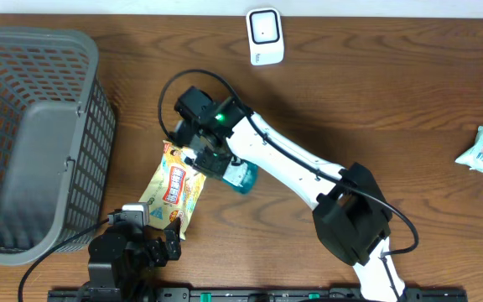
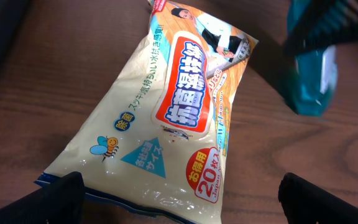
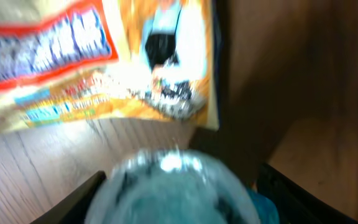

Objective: Scan the item barcode

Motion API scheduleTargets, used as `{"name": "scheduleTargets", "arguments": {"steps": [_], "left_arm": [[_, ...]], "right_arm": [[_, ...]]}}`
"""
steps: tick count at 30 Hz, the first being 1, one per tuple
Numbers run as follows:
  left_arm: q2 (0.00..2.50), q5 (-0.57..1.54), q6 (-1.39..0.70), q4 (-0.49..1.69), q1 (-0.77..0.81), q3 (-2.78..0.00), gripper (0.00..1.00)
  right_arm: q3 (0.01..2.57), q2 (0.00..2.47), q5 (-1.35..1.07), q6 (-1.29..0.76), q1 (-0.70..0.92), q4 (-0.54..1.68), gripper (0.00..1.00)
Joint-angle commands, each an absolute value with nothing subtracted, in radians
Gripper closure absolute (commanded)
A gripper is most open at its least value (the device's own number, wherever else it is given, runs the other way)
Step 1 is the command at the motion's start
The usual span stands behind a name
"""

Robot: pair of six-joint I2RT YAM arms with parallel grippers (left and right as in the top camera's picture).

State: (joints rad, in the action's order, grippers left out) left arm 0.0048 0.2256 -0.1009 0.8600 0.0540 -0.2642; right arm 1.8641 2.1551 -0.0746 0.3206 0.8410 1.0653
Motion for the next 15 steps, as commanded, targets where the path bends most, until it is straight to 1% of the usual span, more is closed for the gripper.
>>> {"name": "scheduleTargets", "arguments": {"steps": [1, 3, 6, 10, 15], "left_arm": [[0.004, 0.216, -0.099, 0.889, 0.054, -0.261, 0.01], [0.004, 0.216, -0.099, 0.889, 0.054, -0.261, 0.01], [0.004, 0.216, -0.099, 0.889, 0.054, -0.261, 0.01], [0.004, 0.216, -0.099, 0.889, 0.054, -0.261, 0.01], [0.004, 0.216, -0.099, 0.889, 0.054, -0.261, 0.01]], "right_arm": [[1.905, 2.143, -0.080, 0.298, 0.825, 1.046, 0.77], [1.905, 2.143, -0.072, 0.277, 0.816, 1.019, 0.77], [1.905, 2.143, -0.020, 0.201, 0.801, 0.957, 0.74], [1.905, 2.143, 0.064, 0.064, 0.778, 0.878, 0.73], [1.905, 2.143, 0.126, -0.126, 0.751, 0.844, 0.73]]}}
